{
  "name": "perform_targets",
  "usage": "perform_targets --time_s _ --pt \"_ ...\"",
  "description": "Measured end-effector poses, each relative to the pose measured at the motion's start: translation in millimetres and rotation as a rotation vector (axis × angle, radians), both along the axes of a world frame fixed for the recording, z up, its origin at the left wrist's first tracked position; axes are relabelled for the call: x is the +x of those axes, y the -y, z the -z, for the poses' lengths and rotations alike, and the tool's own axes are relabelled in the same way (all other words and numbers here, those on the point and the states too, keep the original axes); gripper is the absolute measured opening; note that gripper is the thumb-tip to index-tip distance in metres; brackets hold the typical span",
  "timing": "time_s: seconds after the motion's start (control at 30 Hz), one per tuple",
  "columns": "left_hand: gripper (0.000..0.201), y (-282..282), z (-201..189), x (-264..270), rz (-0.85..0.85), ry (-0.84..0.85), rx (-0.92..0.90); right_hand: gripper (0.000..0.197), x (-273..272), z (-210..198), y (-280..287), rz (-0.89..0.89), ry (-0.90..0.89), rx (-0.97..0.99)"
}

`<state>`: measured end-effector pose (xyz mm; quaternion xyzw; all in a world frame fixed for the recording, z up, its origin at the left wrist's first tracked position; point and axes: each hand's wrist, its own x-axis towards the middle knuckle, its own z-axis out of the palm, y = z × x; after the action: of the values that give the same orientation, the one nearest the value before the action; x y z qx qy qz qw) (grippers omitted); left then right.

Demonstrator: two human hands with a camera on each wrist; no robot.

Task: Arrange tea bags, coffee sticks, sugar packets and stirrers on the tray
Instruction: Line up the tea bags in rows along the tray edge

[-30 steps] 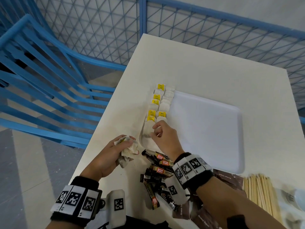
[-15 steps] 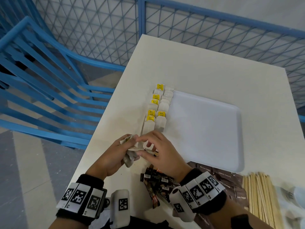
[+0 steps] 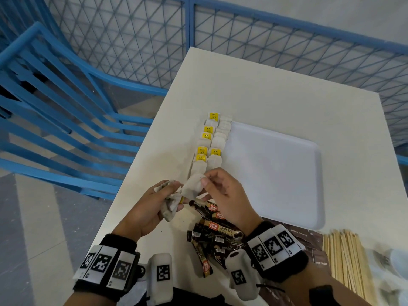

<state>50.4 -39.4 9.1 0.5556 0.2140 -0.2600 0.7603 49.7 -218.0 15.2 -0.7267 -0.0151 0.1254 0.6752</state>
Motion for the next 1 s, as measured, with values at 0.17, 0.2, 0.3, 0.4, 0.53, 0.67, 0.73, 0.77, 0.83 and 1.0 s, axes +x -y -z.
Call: perform_targets --time_s 0.17,0.2,0.3,0.4,0.53,0.67,0.73,0.77,0.83,1.0 --pt "0.018 -10 4 -4 -0.014 0.000 -0.008 0.012 16 13 21 0.101 0.011 -0.074" --pt "0.018 -12 5 -4 -0.023 -0.005 -0.012 0.013 20 18 27 0.125 0.027 -0.130" --pt "0.020 -18 8 -7 -0.055 -0.022 -0.010 0.006 31 34 42 0.159 0.022 -0.279" --pt "0.020 -21 9 -7 -0.064 -0.019 0.009 0.004 39 43 49 0.068 -0.017 -0.425" --pt "0.021 -21 9 -6 -0.070 -0.011 0.015 0.013 47 44 43 -0.096 -0.040 -0.521" --pt "0.022 -20 8 -4 -0.073 -0.012 0.017 0.018 52 49 36 0.005 0.002 -0.600" --pt "0.022 -20 9 -4 -0.072 -0.013 0.016 0.020 51 50 36 0.083 0.029 -0.629" --pt "0.022 -20 9 -5 -0.071 -0.014 0.017 0.019 49 50 36 0.113 0.037 -0.634" --pt "0.022 -21 10 -5 -0.070 -0.015 0.021 0.018 45 50 37 0.127 0.008 -0.647" --pt "0.022 -21 12 -5 -0.064 -0.016 0.028 0.024 37 53 33 0.028 -0.177 -0.634"
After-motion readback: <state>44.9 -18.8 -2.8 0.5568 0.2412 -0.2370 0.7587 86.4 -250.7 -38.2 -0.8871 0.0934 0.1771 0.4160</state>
